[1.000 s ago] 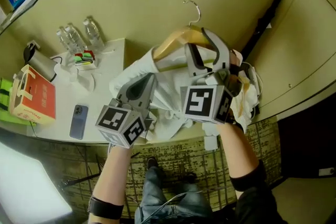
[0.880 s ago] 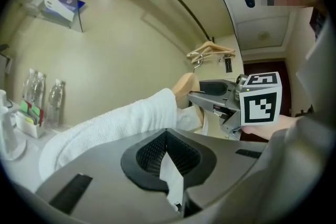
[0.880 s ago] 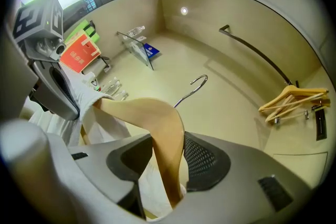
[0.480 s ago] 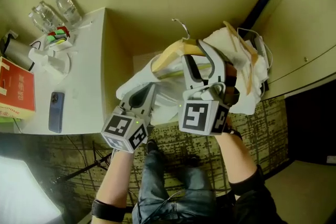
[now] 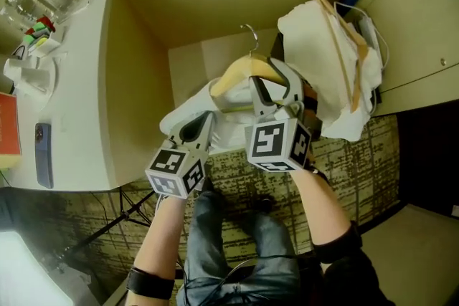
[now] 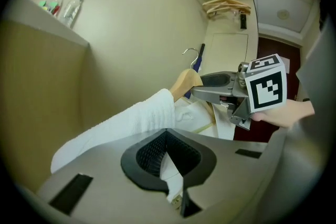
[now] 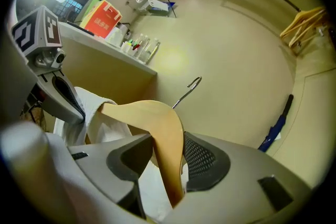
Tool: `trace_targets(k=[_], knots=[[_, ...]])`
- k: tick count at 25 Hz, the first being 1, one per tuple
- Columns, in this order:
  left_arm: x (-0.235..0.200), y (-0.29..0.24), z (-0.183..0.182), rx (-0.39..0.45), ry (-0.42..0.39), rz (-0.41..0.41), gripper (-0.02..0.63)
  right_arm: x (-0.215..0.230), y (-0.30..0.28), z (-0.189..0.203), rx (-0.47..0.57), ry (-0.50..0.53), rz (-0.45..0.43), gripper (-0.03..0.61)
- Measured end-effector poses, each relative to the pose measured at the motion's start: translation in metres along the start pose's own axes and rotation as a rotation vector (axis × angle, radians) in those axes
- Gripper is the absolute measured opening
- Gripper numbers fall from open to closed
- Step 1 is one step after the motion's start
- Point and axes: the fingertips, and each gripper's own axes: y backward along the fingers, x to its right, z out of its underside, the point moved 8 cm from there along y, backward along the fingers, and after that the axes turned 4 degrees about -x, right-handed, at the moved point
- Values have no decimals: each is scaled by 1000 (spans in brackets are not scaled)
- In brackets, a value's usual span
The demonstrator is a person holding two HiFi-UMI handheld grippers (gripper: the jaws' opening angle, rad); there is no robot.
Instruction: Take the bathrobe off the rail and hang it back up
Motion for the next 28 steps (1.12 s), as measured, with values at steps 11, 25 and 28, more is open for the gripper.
trace_targets(k=[11, 25, 28], knots=[[-56, -108, 106, -173, 69, -20, 2, -62, -115, 132, -224, -68, -103, 199], [-78, -156, 147, -216, 99, -16, 2, -94, -194, 188, -452, 103, -109, 218], [-77, -152, 141, -210, 100, -11, 2, -96, -195, 186, -453, 110, -98, 221]])
